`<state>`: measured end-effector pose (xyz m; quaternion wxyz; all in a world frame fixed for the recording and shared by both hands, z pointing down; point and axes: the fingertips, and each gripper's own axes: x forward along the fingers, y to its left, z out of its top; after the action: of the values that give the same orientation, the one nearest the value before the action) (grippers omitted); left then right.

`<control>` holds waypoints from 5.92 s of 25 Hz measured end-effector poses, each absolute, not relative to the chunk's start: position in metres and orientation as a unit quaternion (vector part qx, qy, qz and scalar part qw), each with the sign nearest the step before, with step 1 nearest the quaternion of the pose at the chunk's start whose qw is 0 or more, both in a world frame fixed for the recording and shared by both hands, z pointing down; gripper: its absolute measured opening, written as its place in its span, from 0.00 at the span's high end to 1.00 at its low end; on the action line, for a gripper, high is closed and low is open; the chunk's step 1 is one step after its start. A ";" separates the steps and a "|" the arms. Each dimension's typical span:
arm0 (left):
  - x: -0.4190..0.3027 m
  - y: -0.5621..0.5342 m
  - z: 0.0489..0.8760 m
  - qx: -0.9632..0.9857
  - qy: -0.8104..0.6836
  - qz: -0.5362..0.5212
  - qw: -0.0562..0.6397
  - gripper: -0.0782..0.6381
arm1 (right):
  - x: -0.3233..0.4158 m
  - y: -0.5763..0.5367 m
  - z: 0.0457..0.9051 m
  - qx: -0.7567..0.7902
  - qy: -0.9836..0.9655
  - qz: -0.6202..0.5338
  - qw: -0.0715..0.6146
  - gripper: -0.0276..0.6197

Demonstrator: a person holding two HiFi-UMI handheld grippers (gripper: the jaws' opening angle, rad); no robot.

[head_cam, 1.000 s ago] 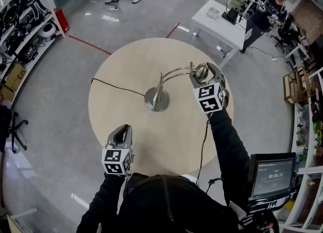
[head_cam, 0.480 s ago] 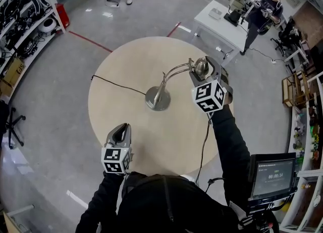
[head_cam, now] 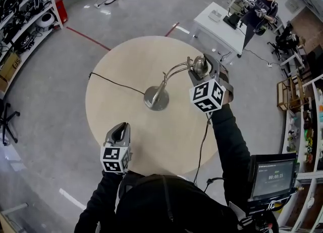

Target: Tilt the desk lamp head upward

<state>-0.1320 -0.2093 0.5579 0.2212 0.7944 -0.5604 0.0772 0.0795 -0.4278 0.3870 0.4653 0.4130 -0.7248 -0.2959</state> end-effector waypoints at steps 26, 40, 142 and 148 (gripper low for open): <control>-0.168 -0.201 0.573 0.790 -0.566 0.063 0.226 0.84 | 0.057 -0.438 0.393 0.385 -0.661 -0.338 0.548 0.43; -0.181 -0.195 0.571 0.782 -0.574 0.064 0.233 0.84 | 0.064 -0.446 0.387 0.398 -0.666 -0.338 0.532 0.43; -0.085 -0.332 0.506 0.886 -0.453 0.067 0.076 0.82 | 0.024 -0.368 0.380 0.400 -0.718 -0.370 0.432 0.43; -0.066 -0.286 0.461 0.890 -0.451 0.012 0.073 0.84 | 0.047 -0.331 0.401 0.440 -0.839 -0.157 0.278 0.70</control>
<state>-0.0664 -0.2863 0.4614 0.0731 0.8896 -0.4507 0.0119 0.0474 -0.3310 0.4013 0.2782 0.4399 -0.8392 -0.1573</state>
